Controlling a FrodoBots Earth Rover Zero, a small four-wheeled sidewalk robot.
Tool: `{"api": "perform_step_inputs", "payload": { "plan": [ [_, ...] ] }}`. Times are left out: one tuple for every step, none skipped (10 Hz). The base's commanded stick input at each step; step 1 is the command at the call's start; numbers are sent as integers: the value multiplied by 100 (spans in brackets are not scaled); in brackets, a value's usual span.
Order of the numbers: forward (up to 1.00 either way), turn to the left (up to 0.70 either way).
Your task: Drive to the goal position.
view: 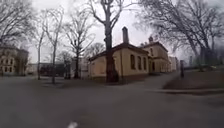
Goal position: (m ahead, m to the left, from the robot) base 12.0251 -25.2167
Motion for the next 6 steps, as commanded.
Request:
{"api": "perform_step_inputs", "payload": {
  "plan": [
    [100, -9],
    [100, -40],
    [100, -40],
    [100, -40],
    [100, -40],
    [100, -40]
  ]
}}
